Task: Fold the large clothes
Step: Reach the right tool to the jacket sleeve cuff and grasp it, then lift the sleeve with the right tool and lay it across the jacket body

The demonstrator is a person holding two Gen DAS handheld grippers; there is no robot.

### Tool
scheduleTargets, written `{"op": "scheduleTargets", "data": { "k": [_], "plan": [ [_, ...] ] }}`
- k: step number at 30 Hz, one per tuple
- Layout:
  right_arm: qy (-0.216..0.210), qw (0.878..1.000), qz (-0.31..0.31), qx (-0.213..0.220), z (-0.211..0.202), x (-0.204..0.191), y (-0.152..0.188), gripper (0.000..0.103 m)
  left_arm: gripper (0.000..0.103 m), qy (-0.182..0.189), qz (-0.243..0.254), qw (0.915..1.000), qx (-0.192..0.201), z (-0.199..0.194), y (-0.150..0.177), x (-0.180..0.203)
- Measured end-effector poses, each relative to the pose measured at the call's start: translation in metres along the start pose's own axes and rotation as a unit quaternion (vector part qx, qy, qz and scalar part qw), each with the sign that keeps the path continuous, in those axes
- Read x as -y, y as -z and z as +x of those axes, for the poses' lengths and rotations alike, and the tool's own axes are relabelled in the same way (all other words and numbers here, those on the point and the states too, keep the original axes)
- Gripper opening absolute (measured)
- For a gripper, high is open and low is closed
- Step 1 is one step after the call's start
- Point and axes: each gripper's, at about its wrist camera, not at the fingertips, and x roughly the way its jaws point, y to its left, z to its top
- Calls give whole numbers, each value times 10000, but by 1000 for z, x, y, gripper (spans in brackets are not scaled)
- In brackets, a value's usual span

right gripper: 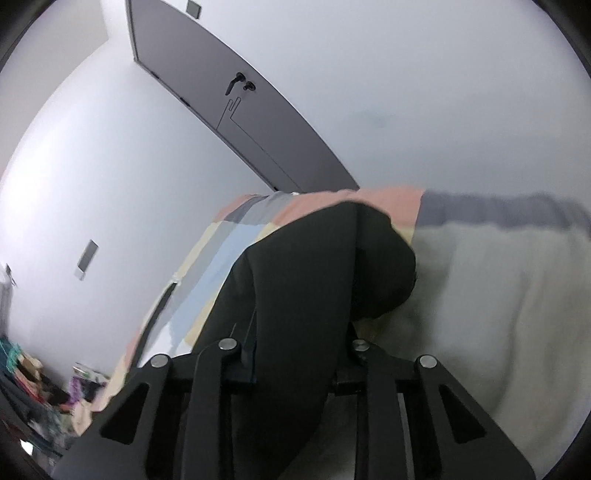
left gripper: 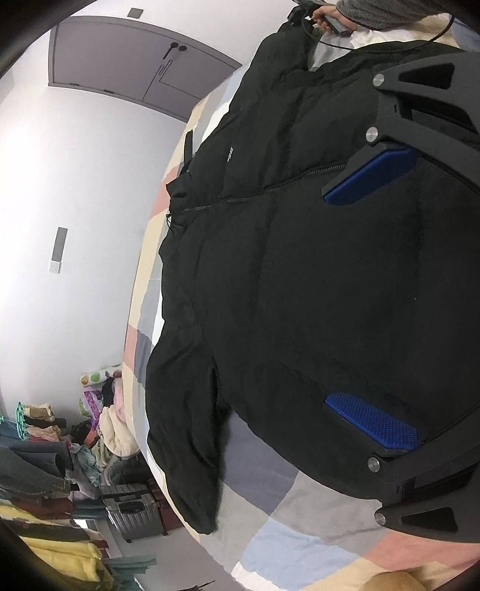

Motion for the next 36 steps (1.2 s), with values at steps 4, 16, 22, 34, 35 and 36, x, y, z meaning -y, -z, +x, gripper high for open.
{"op": "scheduleTargets", "data": {
  "k": [4,16,22,34,35,36],
  "plan": [
    [249,9997,-47,-34,-1,7,-4,18,103,-54,-8,10000,-54,5,-2,-1],
    [408,9927,-1101,270,-78,-95,-56,8,103,-92,205,9994,270,-27,-6,-3],
    [-179,9864,-1531,574,-149,-191,-73,8,103,-17,364,9979,532,-59,-6,-6],
    [-1258,9534,-2621,809,-250,-368,-18,8,103,227,472,9931,1047,-98,-8,-24],
    [-1309,9508,-2687,818,-253,-378,-11,8,103,253,441,9935,1021,-98,-8,-27],
    [-1389,9472,-2771,816,-257,-390,-1,8,103,285,390,9940,985,-98,-7,-31]
  ]
}}
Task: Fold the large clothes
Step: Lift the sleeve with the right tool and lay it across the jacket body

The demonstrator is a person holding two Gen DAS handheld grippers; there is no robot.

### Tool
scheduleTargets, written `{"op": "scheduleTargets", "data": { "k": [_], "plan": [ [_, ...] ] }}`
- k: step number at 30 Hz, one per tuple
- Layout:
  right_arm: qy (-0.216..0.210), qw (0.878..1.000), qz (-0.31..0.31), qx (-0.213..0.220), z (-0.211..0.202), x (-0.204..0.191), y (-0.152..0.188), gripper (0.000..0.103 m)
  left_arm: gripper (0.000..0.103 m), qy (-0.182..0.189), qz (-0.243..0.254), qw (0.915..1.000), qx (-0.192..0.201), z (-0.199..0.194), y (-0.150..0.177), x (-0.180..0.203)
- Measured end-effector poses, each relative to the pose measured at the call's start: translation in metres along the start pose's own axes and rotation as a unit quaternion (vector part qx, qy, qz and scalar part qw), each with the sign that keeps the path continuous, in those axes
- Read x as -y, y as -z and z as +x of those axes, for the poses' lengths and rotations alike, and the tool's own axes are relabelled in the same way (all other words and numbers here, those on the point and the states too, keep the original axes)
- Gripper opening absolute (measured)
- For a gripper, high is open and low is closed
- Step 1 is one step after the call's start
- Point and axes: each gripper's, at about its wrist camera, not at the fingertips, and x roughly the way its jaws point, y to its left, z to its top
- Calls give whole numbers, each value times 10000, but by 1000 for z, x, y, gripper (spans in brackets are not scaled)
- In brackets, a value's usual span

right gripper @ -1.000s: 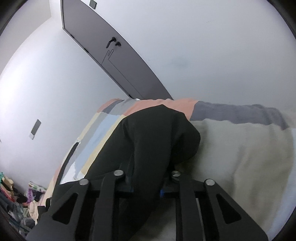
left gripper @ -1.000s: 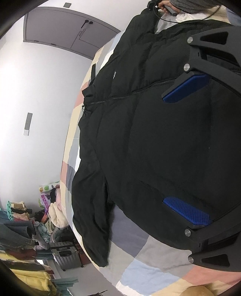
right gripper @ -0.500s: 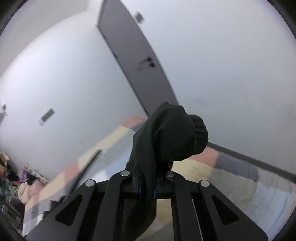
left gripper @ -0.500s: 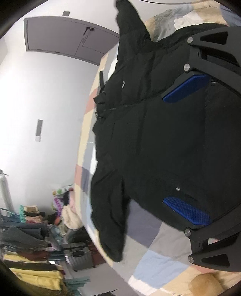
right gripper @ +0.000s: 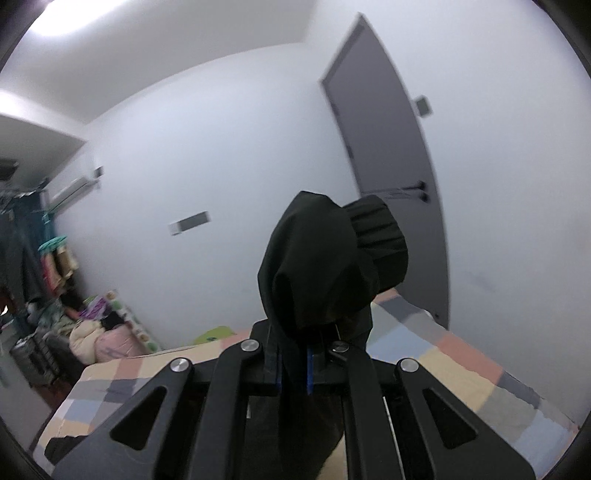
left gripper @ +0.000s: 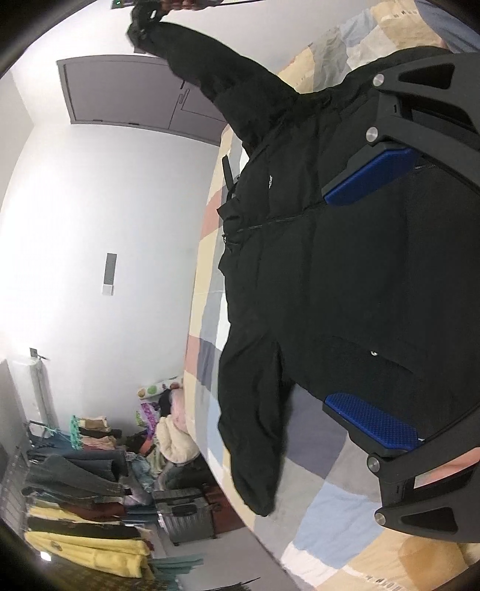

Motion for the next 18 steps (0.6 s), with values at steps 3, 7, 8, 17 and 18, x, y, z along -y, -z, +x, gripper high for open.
{"op": "scheduleTargets", "data": {
  "k": [3,7,8,17,18],
  "plan": [
    [-290,9994,-173,-1,2,-37,6,8,103,56,-134,9999,-49,-1,2,-8],
    [-834,9959,-343,-38,5,-95,24,9,103,25,-59,10000,-73,-2,4,-15],
    [-972,9945,-377,-76,7,-112,31,9,103,34,-69,9999,-91,-1,3,-19],
    [-2074,9741,-709,-564,21,-233,122,9,103,2,-220,9997,-65,1,3,-41],
    [-2174,9706,-783,-668,23,-247,141,9,103,16,-213,9997,-73,1,3,-41]
  ]
}}
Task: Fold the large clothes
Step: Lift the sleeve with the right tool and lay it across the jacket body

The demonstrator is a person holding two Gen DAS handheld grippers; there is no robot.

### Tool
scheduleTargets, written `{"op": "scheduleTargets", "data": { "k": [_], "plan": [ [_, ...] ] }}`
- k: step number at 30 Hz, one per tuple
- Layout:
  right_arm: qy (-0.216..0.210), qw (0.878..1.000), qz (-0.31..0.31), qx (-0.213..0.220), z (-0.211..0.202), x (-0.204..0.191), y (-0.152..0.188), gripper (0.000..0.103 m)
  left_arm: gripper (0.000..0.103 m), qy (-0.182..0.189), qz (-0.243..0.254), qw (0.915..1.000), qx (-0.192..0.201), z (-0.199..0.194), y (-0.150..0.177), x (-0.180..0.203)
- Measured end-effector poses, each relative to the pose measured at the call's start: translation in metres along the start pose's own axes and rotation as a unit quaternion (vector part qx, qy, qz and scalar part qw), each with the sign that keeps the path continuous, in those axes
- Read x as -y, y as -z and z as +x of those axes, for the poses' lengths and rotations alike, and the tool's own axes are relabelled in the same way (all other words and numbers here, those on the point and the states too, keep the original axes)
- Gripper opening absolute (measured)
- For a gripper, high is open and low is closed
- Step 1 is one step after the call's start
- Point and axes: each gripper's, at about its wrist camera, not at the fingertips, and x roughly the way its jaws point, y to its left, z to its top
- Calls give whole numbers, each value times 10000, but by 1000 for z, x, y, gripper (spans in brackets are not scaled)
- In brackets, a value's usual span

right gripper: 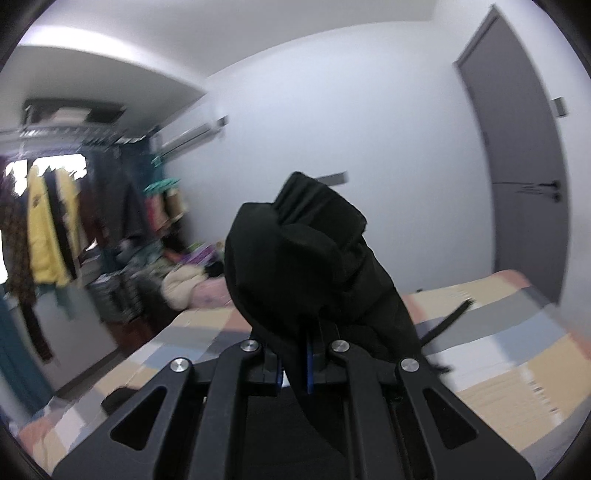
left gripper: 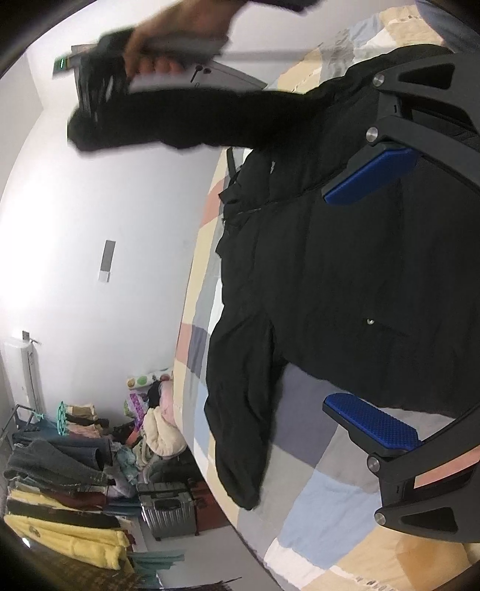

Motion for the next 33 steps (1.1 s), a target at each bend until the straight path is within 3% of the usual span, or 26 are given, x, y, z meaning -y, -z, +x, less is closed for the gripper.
{"op": "scheduleTargets", "data": {
  "k": [9,15,21,24,33],
  "plan": [
    [-745,9893,-361,-1198,81,-45,148,9,103,-120,-119,9998,66,10,1,-16],
    [-904,9762,-390,-1934,129,-59,224,9,103,-46,-177,9997,-162,30,6,-20],
    [-710,9624,-469,-2581,163,-45,270,9,103,14,-128,9995,-298,45,11,-19],
    [-578,9590,-623,-2704,171,-44,280,8,103,40,-166,9991,-391,54,12,-20],
    [-565,9564,-633,-2793,153,-58,265,13,103,65,-333,9984,-463,58,17,-23]
  ]
}}
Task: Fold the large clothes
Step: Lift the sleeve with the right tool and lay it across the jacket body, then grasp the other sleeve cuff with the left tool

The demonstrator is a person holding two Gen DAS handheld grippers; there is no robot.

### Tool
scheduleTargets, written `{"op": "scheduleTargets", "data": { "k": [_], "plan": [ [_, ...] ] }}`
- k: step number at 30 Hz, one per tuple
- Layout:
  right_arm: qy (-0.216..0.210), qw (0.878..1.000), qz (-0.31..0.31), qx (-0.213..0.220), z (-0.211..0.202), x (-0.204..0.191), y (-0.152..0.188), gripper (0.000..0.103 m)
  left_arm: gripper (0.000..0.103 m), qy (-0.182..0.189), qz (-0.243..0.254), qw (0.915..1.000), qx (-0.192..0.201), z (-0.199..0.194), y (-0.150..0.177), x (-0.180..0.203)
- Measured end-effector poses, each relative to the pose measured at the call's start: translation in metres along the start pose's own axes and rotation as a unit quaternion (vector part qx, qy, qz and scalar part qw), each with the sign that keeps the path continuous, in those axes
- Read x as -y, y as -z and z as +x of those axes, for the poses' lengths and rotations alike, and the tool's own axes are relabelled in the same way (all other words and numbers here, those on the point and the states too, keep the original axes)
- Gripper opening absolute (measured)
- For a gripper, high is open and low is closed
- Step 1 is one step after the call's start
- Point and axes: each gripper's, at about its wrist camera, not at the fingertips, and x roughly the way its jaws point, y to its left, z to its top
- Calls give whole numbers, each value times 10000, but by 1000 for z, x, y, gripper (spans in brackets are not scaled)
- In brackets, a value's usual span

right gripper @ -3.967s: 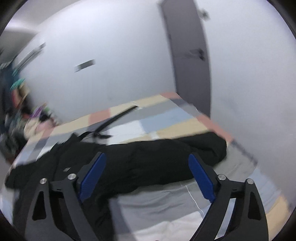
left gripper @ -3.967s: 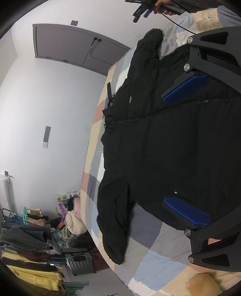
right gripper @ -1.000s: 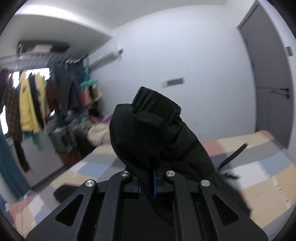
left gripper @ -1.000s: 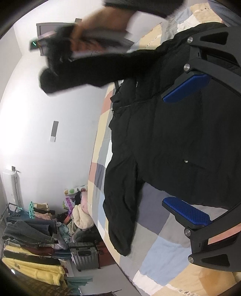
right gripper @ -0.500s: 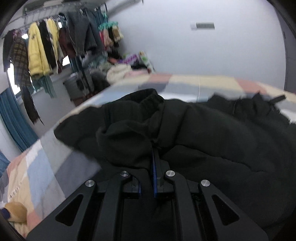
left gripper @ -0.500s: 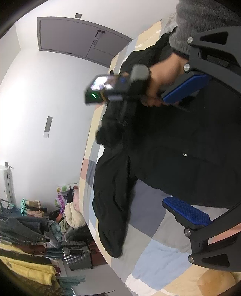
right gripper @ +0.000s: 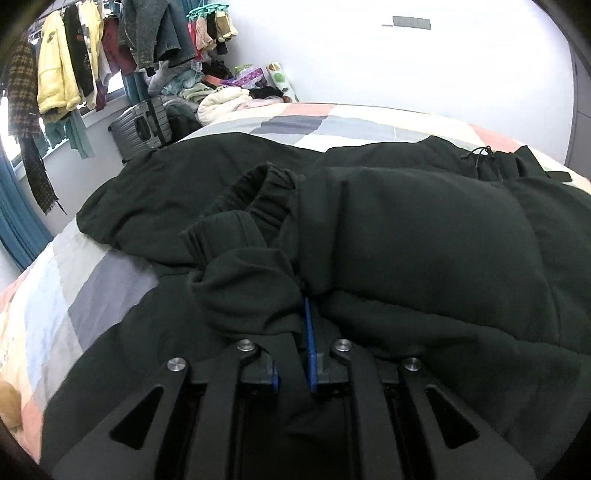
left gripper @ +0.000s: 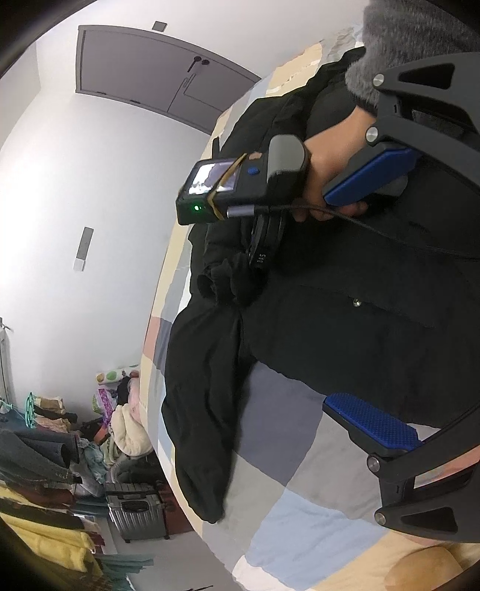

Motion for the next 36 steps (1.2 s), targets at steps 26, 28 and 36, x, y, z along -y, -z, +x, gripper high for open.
{"op": "scheduleTargets", "data": {
  "k": [26,28,36],
  "plan": [
    [496,9969,17,604,-181,20,13,81,103,-44,-18,9989,465,-53,2,6],
    [621,9951,127,764,-203,30,14,81,103,-25,85,9985,536,-64,4,11],
    [1118,9865,-16,1193,-278,54,47,81,103,139,299,9975,622,-91,14,34]
  ]
}}
